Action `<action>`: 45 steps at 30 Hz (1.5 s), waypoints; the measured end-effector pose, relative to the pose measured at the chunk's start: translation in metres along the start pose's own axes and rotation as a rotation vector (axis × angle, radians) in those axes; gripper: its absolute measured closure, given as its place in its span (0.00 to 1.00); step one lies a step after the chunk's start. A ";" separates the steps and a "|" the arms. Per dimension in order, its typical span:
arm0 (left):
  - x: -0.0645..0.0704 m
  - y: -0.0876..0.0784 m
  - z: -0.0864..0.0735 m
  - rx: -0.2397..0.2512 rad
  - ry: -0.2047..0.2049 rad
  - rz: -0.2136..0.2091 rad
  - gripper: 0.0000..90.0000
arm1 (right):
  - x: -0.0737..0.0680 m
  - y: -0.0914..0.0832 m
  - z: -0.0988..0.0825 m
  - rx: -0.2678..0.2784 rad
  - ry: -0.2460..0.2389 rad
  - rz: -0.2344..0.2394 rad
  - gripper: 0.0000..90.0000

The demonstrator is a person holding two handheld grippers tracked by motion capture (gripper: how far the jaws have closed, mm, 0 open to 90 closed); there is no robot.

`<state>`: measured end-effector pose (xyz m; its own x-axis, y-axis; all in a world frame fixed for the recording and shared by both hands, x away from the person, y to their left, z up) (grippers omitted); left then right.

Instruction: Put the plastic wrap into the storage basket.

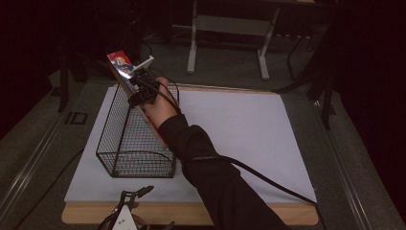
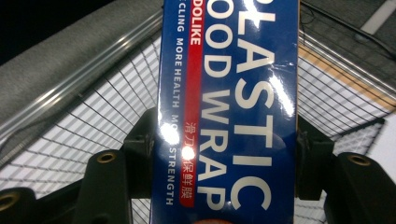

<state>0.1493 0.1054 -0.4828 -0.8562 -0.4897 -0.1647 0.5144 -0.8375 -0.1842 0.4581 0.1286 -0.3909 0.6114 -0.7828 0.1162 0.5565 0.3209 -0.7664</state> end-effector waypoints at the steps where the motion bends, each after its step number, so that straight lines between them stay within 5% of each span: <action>1: 0.000 -0.001 0.000 0.000 0.000 0.003 0.00 | -0.003 0.002 0.000 0.003 0.002 0.009 0.44; 12: 0.001 -0.004 0.000 -0.003 0.001 0.011 0.00 | -0.010 0.020 -0.008 0.019 0.055 0.020 0.44; 25: 0.003 -0.003 0.000 -0.002 0.006 0.003 0.00 | -0.018 0.036 -0.028 0.011 0.041 -0.009 0.44; 34: 0.003 -0.002 0.000 -0.005 0.007 -0.001 0.00 | -0.010 0.042 -0.040 -0.027 0.091 0.015 0.43; 37: 0.003 -0.001 0.000 -0.007 0.009 -0.002 0.00 | -0.011 0.046 -0.044 -0.046 0.055 -0.015 0.43; 45: 0.003 0.000 0.000 -0.011 0.010 -0.007 0.00 | -0.007 0.058 -0.059 -0.101 0.074 0.003 0.43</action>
<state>0.1469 0.1041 -0.4837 -0.8591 -0.4817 -0.1732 0.5093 -0.8380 -0.1958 0.4529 0.1214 -0.4734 0.5672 -0.8206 0.0699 0.4935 0.2707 -0.8266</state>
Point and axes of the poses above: each handheld gripper's, and its own axes: y roughly forward along the jaws, z roughly out of its top, x roughly to its right, the point moved 5 cm from there along y, roughly forward along the jaws, and after that the axes turned 10 degrees about -z, right-handed, at the moved point
